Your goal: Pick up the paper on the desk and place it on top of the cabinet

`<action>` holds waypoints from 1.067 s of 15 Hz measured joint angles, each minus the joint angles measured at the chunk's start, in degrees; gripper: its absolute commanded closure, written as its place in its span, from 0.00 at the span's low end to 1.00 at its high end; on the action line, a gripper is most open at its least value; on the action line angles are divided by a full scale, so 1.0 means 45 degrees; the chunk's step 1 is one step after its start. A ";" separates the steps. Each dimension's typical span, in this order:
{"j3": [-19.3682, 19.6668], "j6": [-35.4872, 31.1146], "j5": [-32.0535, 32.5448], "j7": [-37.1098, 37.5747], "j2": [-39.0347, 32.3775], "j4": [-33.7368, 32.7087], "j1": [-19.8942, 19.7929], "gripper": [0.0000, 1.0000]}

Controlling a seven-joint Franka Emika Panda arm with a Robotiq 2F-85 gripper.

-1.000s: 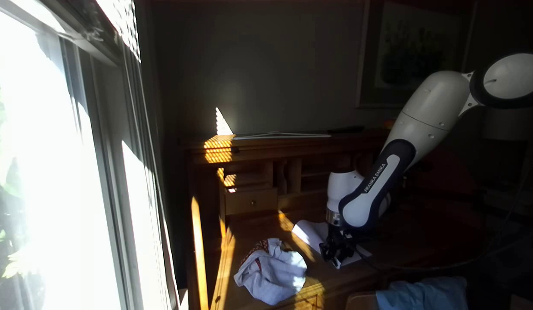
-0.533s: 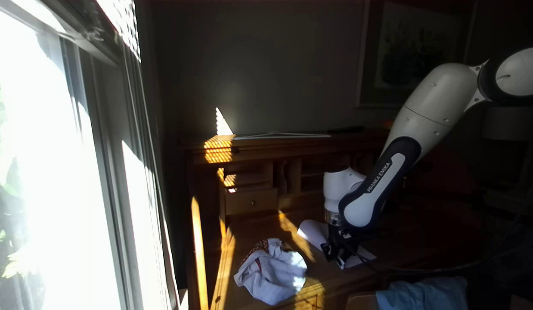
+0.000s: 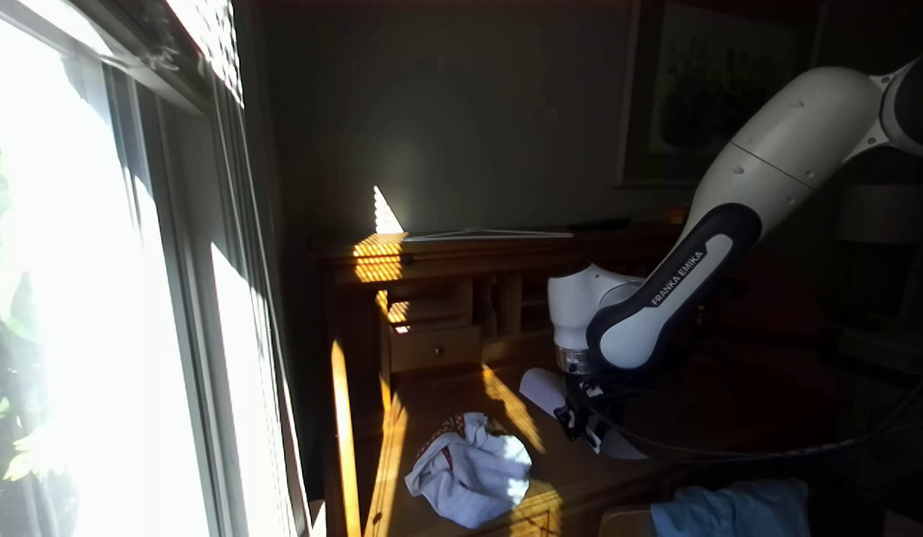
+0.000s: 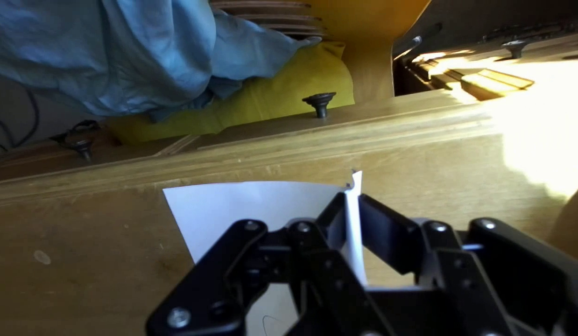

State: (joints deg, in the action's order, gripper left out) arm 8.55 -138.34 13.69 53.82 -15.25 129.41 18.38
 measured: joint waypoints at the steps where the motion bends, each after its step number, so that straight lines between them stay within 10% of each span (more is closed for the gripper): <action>1: -0.0185 0.0346 0.0088 0.0250 0.0216 -0.0002 -0.0003 0.97; 16: -0.2450 0.4178 0.3661 0.5240 0.2131 -0.0365 -0.0378 0.97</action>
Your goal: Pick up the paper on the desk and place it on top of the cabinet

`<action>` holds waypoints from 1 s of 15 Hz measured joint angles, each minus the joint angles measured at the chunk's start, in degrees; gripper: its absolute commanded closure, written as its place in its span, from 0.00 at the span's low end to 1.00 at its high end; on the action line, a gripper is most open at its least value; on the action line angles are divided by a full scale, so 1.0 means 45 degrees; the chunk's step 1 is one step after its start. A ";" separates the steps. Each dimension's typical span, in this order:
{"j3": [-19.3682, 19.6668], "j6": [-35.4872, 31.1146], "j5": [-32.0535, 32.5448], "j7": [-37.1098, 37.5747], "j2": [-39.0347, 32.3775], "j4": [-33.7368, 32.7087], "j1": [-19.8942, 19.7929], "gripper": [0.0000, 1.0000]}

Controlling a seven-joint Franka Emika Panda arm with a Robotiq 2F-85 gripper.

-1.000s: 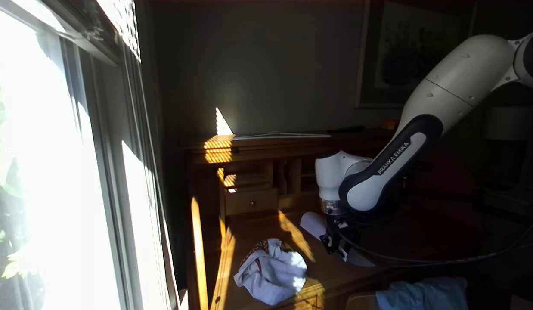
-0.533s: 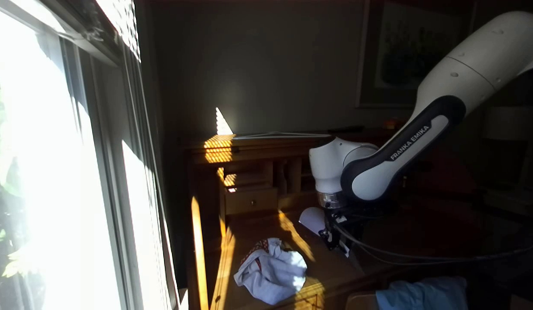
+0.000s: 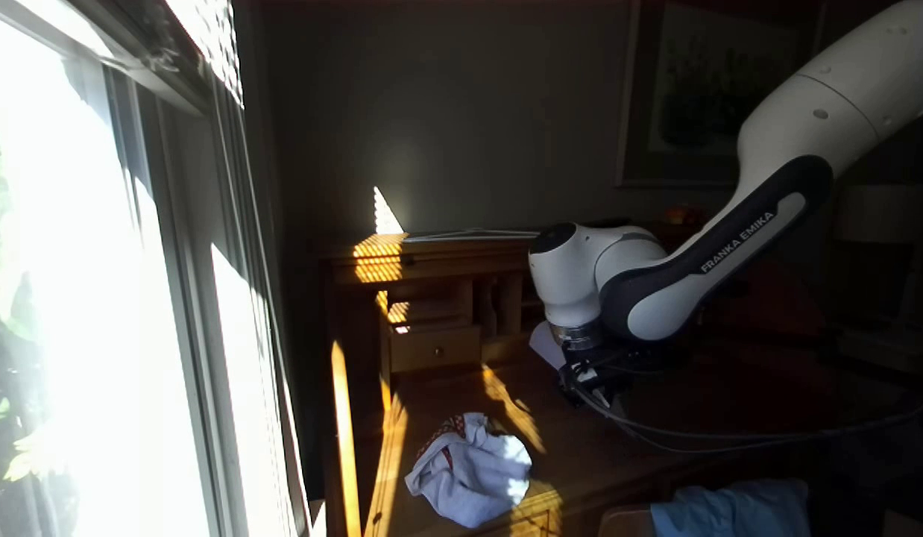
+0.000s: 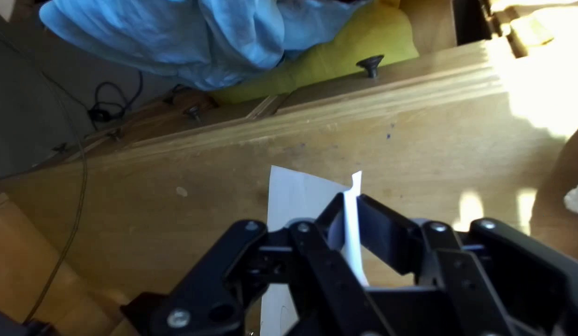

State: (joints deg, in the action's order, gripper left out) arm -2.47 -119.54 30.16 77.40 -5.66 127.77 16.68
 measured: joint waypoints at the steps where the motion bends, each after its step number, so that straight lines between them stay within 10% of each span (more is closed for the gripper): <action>1: -0.0078 0.0256 0.0659 0.0595 0.0006 -0.0053 -0.0001 0.97; 15: -0.0843 0.3732 0.4055 0.3953 -0.0108 -0.0454 -0.0180 0.97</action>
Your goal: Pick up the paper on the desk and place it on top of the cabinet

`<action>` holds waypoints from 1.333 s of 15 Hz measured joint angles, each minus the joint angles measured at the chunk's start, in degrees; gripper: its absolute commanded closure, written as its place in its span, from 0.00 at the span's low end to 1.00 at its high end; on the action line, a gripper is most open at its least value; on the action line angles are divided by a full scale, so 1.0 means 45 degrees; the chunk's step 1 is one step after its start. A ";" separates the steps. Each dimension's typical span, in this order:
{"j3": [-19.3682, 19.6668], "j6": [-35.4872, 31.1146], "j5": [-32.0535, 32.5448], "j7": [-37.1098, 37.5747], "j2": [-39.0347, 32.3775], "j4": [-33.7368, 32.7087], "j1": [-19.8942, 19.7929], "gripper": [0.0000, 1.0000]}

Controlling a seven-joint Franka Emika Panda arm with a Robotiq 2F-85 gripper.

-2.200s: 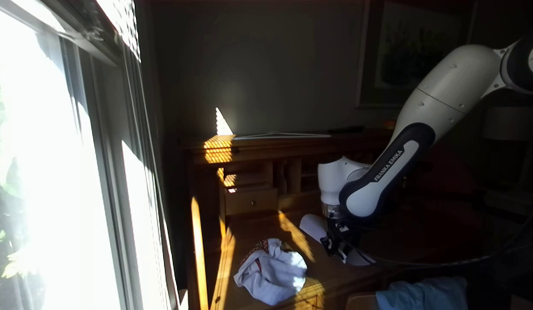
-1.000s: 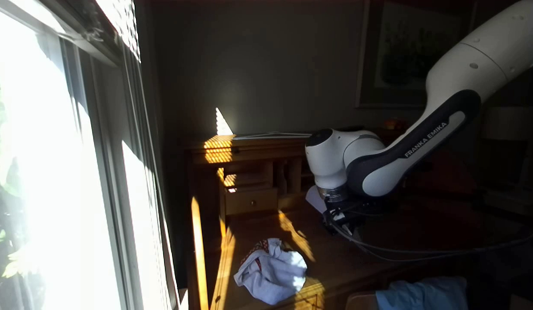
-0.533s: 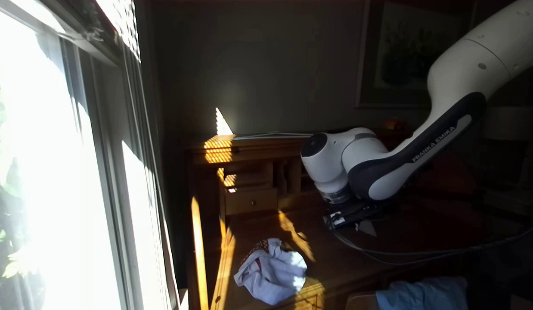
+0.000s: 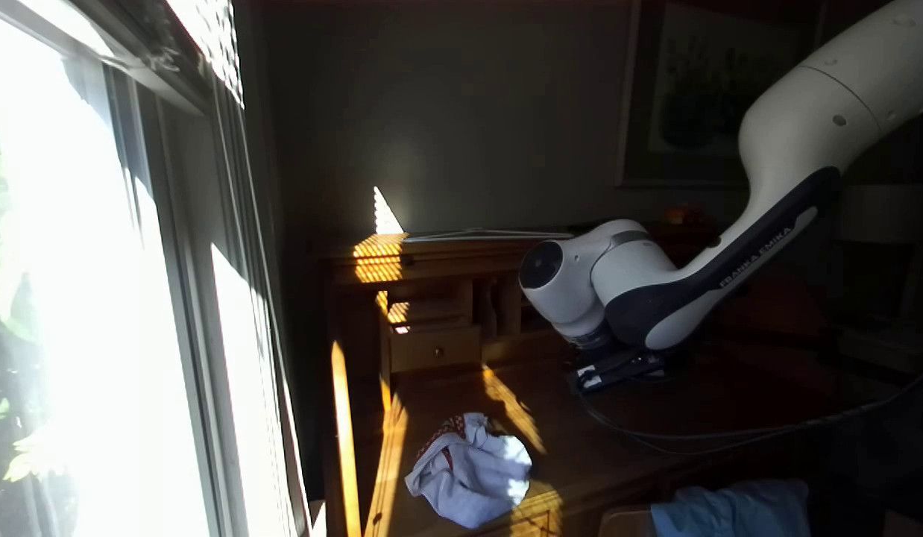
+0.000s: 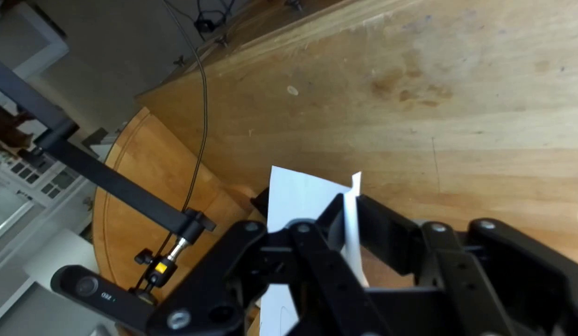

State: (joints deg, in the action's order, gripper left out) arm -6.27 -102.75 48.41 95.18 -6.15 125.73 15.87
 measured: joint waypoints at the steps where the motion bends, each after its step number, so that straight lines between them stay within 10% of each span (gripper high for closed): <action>1: -0.0093 0.0212 0.0401 0.0248 -0.0046 0.0000 0.0001 0.97; 11: -0.1178 0.1998 0.2759 0.1937 -0.0777 -0.0004 0.0208 0.97; 20: -0.1099 -0.0257 0.3190 -0.0757 0.1136 -0.0193 -0.0544 0.97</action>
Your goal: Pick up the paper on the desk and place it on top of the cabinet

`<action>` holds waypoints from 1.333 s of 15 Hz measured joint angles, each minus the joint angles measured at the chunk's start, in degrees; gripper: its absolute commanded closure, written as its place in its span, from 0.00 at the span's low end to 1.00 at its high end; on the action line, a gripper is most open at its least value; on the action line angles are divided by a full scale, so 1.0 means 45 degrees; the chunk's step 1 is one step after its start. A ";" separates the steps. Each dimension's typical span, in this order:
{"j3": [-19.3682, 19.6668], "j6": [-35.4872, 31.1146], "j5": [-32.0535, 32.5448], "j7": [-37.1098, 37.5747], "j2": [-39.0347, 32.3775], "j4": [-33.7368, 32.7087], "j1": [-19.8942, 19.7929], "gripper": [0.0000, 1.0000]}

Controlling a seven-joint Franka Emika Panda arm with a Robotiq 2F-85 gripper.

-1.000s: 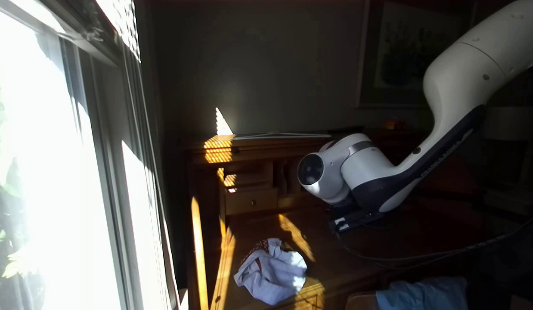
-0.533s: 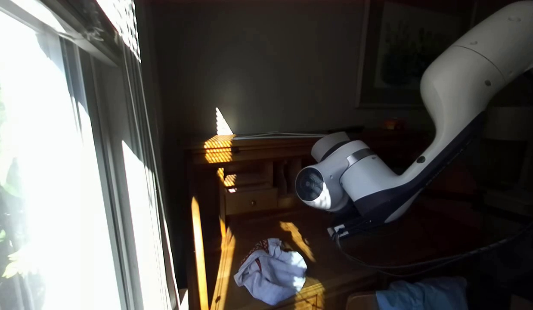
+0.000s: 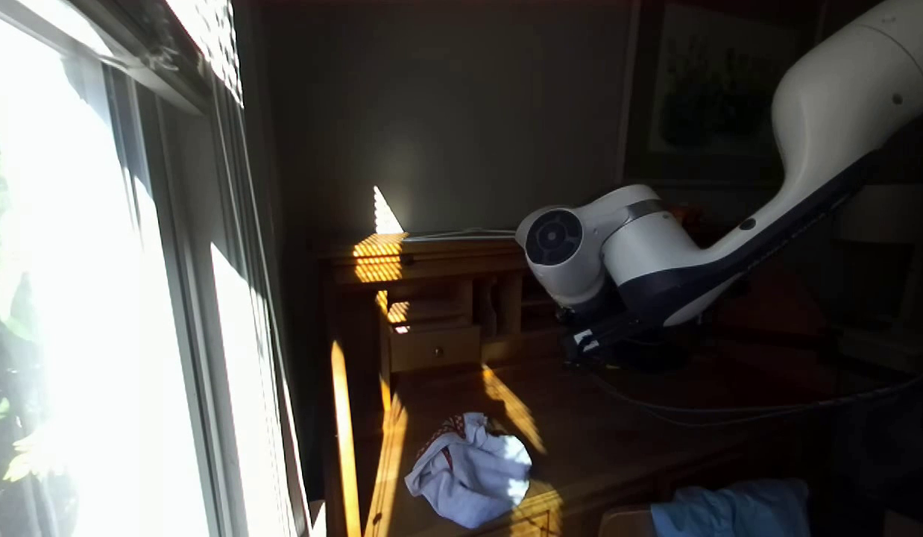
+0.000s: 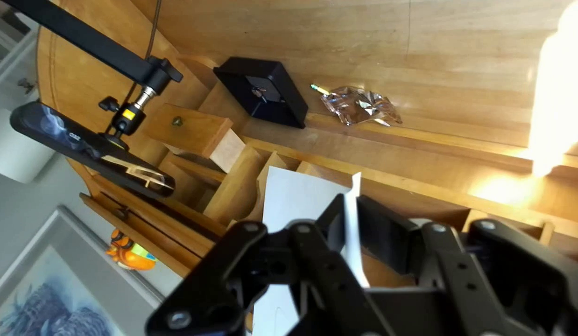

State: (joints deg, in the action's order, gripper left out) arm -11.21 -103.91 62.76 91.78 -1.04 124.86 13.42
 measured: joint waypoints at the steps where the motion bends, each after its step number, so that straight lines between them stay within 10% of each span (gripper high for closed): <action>1: 0.0004 -0.0342 0.0000 -0.0371 0.0205 0.0002 -0.0046 0.89; 9: 0.0581 -0.4081 0.0937 -0.3175 0.1646 0.0055 -0.0791 0.97; 20: 0.1702 -0.7466 0.0879 -1.1306 0.2685 0.0069 -0.1649 0.97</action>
State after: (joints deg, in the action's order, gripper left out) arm -3.55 -137.51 66.72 40.90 11.04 125.17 6.00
